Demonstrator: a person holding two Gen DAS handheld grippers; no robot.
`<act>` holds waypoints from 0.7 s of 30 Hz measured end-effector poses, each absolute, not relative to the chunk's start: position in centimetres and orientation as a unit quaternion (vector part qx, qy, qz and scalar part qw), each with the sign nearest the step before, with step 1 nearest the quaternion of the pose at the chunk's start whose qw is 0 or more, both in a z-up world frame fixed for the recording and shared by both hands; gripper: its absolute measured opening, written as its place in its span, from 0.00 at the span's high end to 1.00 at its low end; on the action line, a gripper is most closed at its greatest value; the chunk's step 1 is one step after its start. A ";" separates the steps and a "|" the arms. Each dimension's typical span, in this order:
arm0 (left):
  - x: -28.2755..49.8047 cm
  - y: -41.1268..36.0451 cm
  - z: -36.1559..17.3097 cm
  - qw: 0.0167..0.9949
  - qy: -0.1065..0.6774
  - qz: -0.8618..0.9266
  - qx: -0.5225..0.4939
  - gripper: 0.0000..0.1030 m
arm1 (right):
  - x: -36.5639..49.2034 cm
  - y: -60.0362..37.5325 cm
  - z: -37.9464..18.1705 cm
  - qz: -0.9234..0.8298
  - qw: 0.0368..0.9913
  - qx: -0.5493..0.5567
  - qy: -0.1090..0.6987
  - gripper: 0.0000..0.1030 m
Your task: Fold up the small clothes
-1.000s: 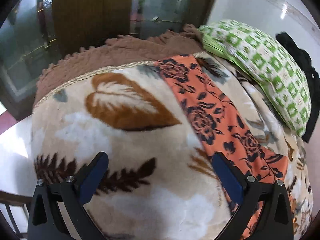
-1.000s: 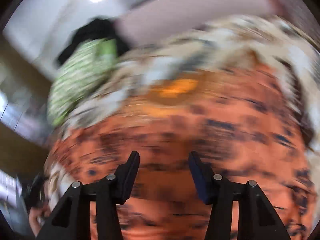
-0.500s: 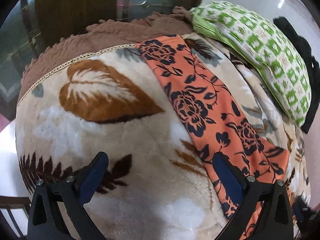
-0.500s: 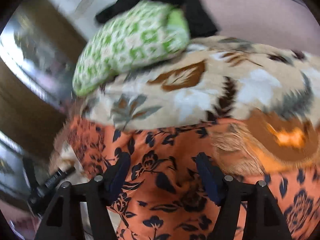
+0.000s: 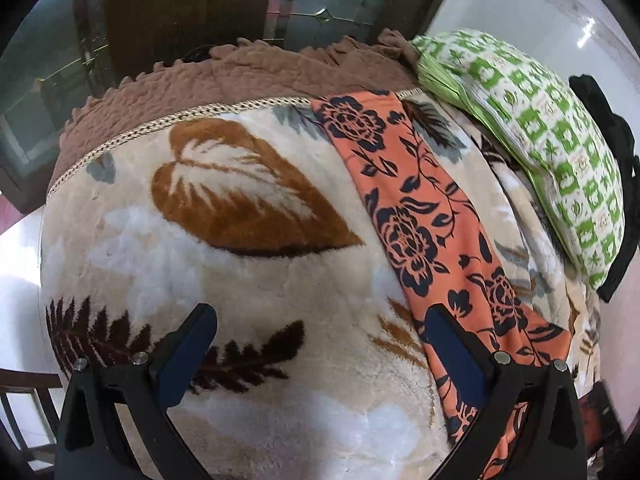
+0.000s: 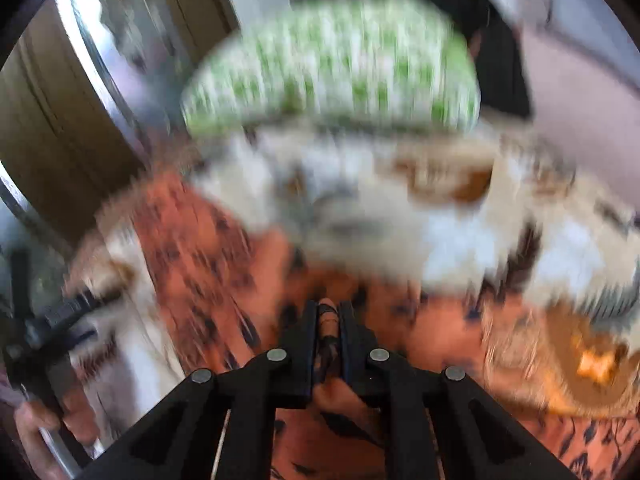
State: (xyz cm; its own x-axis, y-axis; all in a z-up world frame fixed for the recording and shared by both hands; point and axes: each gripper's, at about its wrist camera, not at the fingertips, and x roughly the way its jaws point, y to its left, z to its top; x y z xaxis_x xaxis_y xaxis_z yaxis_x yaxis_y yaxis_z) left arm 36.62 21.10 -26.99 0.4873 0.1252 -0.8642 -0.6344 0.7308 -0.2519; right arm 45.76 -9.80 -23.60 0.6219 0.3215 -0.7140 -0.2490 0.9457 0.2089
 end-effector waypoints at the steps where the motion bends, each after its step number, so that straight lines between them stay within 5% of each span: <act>1: 36.6 21.2 -27.0 0.813 0.449 0.236 -0.285 0.00 | 45.7 -10.0 -23.2 0.142 0.911 0.050 0.385 0.89; 4: 36.4 21.8 -27.4 0.807 0.450 0.247 -0.291 0.00 | 46.6 -11.4 -24.6 0.114 0.917 0.082 0.374 0.86; 9: 36.3 22.8 -28.1 0.797 0.450 0.257 -0.310 0.00 | 49.3 -12.8 -31.1 0.091 0.830 0.115 0.539 0.84; 15: 36.7 22.9 -28.9 0.796 0.450 0.241 -0.325 0.00 | 47.2 -16.1 -27.6 0.082 0.881 0.186 0.427 0.79; 18: 37.6 22.6 -29.2 0.801 0.448 0.227 -0.327 0.00 | 46.5 -17.6 -25.5 0.086 0.895 0.206 0.386 0.64; 19: 38.1 22.4 -29.4 0.803 0.451 0.223 -0.321 0.00 | 45.8 -18.3 -24.6 0.094 0.900 0.221 0.363 0.52; 20: 38.5 22.3 -29.4 0.804 0.453 0.222 -0.314 0.00 | 45.2 -19.1 -24.0 0.104 0.902 0.237 0.345 0.26; 21: 39.0 22.2 -29.5 0.807 0.454 0.221 -0.308 0.00 | 44.5 -19.8 -23.4 0.119 0.901 0.261 0.326 0.17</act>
